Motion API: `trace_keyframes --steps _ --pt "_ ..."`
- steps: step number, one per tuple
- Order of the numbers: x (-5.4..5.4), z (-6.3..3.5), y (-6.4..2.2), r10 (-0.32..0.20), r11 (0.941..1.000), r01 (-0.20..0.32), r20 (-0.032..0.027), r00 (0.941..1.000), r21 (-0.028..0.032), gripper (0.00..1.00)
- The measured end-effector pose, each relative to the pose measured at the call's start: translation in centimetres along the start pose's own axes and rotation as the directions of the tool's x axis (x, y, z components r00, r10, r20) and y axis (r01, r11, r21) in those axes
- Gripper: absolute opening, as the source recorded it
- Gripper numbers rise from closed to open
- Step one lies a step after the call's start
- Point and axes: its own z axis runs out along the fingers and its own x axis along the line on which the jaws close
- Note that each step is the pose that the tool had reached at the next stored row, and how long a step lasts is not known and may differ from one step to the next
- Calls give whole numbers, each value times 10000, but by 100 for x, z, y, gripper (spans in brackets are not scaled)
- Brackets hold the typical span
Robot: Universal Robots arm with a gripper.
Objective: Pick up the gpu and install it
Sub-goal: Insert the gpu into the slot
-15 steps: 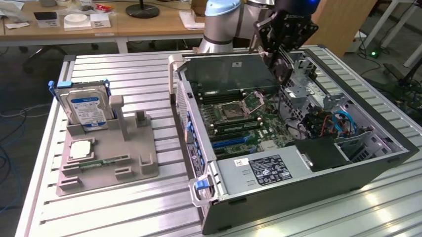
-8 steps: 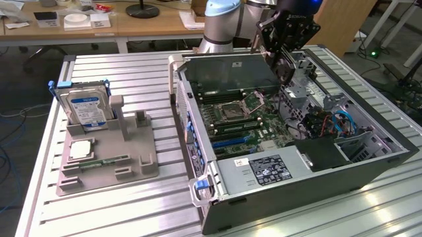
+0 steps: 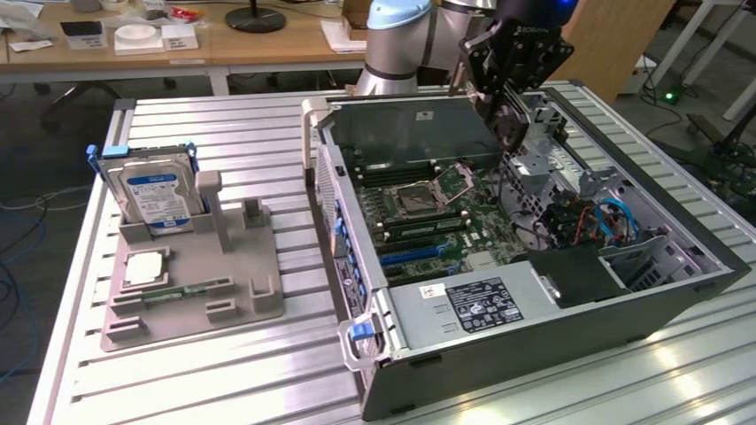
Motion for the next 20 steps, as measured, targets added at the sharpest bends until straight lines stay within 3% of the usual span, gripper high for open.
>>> trace_keyframes --steps 9,20 --pt "0 0 0 -1142 9935 1142 -57 9934 -24 28" --pt "0 1 -1 -2440 9698 2439 -120 9697 -61 28"
